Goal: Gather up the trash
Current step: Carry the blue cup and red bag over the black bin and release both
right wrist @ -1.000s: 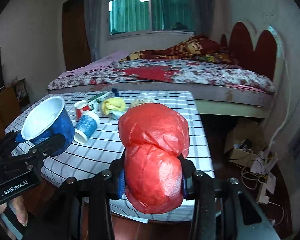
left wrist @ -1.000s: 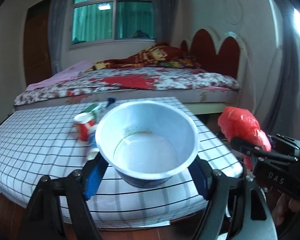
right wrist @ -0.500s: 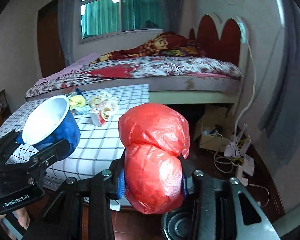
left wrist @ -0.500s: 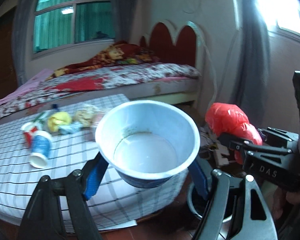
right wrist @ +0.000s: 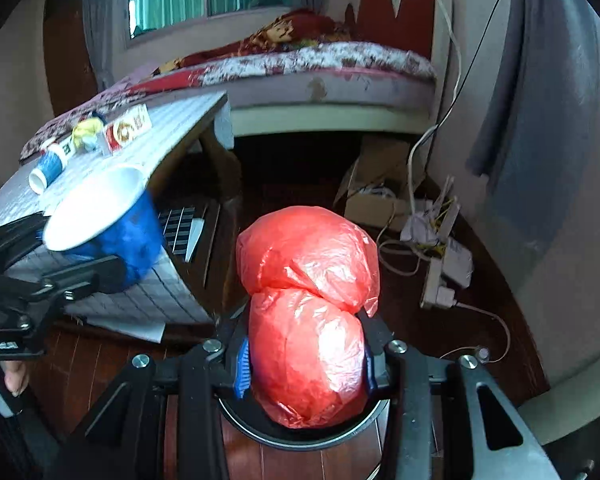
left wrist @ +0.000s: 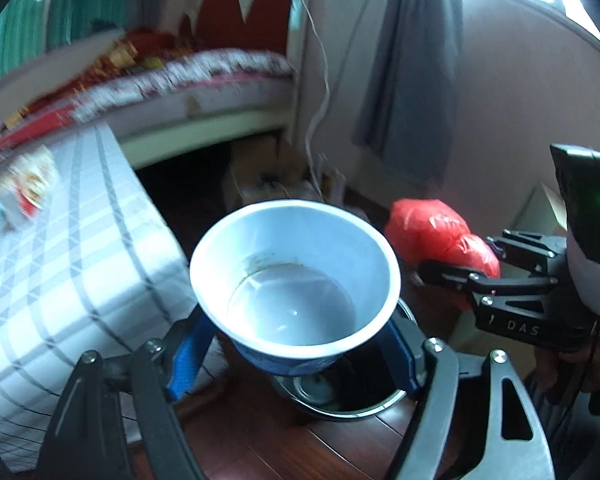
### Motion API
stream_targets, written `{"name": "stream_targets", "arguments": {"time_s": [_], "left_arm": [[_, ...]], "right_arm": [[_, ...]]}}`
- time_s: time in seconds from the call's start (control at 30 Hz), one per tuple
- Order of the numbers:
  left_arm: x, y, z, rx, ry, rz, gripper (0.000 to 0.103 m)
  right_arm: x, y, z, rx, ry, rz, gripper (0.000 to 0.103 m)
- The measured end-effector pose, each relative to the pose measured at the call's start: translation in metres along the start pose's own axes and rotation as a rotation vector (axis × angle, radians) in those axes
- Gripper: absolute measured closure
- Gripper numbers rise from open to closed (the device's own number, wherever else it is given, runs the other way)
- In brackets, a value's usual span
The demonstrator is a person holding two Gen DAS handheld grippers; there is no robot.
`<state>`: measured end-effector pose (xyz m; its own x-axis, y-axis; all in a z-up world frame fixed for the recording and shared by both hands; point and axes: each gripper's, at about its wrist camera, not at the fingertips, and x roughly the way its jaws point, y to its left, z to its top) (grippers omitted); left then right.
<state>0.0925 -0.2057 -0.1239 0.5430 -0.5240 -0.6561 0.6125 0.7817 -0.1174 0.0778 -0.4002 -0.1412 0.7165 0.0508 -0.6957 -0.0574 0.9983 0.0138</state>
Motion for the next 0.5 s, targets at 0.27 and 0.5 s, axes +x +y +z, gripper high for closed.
{"name": "stream_targets", "arguments": {"time_s": [0.27, 0.5], "left_arm": [[0.052, 0.002, -0.013, -0.097, 0.133, -0.095, 0.0], [0.057, 0.012, -0.03, -0.131, 0.171, 0.033, 0.0]], "right_arm": [[0.055, -0.016, -0.023, -0.019, 0.145, 0.014, 0.025], [0.074, -0.044, -0.041, 0.083, 0.222, -0.024, 0.001]]}}
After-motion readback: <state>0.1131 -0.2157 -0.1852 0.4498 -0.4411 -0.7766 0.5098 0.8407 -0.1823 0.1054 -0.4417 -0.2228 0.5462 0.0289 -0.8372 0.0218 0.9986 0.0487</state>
